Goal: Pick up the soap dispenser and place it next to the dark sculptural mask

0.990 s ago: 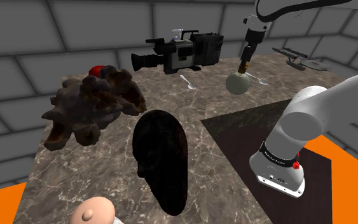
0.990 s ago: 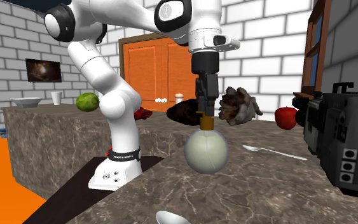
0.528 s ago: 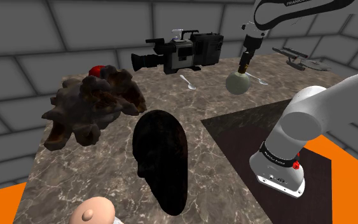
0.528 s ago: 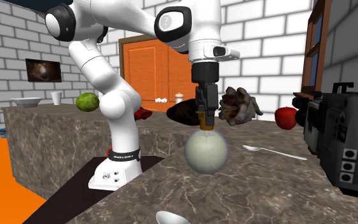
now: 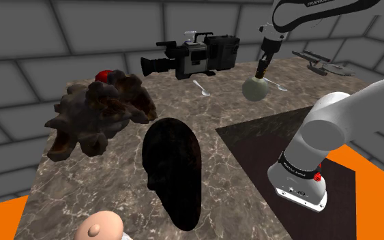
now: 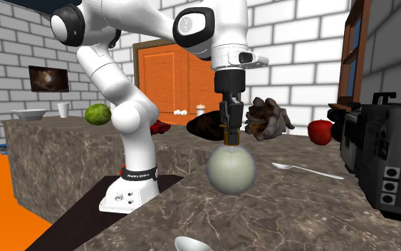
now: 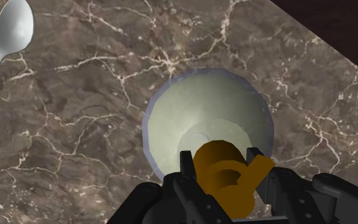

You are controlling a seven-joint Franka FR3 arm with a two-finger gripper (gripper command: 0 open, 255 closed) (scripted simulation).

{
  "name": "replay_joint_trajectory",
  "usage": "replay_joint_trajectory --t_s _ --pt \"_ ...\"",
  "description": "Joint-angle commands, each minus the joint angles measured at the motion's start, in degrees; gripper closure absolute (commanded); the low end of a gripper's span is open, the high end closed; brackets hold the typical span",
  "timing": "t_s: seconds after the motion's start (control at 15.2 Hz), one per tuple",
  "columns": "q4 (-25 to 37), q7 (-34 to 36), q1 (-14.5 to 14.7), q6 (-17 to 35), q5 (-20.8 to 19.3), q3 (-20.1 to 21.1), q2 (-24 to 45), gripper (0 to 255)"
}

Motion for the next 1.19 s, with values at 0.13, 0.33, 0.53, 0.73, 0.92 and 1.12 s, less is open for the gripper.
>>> replay_joint_trajectory --t_s 0.13,0.33,0.53,0.73,0.92,1.12 --pt "0.0 0.0 0.0 0.0 0.0 0.0 0.0 255" --pt "0.0 0.0 0.0 0.0 0.0 0.0 0.0 255" --pt "1.2 -0.1 0.1 -1.6 0.3 0.5 -0.4 255" --pt "3.2 -0.2 0.2 -4.1 0.8 1.1 -0.8 255" --pt "5.2 -0.3 0.4 -6.4 1.3 1.7 -1.1 255" --pt "7.4 -0.5 0.5 -8.7 1.8 2.3 -1.3 255"
